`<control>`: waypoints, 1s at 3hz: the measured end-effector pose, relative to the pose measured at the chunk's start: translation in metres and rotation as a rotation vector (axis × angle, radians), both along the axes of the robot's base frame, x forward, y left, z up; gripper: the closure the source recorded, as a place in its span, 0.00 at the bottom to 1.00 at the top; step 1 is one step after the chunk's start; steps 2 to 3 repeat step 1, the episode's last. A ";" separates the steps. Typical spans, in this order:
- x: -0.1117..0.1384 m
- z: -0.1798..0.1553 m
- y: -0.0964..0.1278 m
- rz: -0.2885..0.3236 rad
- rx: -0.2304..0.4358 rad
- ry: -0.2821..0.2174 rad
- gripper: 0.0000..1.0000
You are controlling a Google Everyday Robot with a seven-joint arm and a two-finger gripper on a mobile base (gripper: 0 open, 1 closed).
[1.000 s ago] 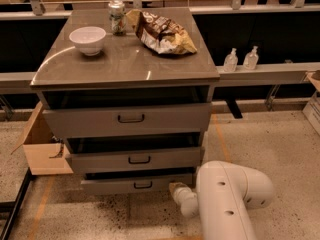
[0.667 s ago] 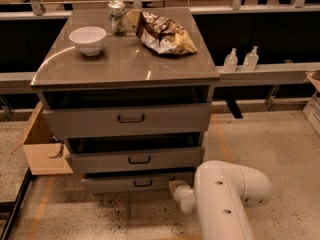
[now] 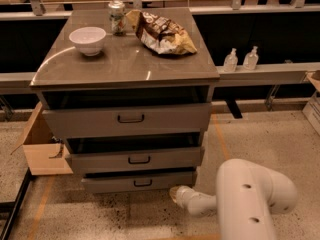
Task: Close bottom drawer
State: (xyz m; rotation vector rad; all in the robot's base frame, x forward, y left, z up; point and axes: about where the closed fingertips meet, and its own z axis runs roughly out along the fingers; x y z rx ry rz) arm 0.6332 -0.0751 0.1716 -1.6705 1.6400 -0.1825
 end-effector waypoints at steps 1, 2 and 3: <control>-0.025 -0.009 0.000 0.030 0.006 0.097 0.85; -0.025 -0.009 0.000 0.030 0.006 0.097 0.85; -0.025 -0.009 0.000 0.030 0.006 0.097 0.85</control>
Offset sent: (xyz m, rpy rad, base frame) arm 0.0000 0.0000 0.0000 0.0000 0.0000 0.0000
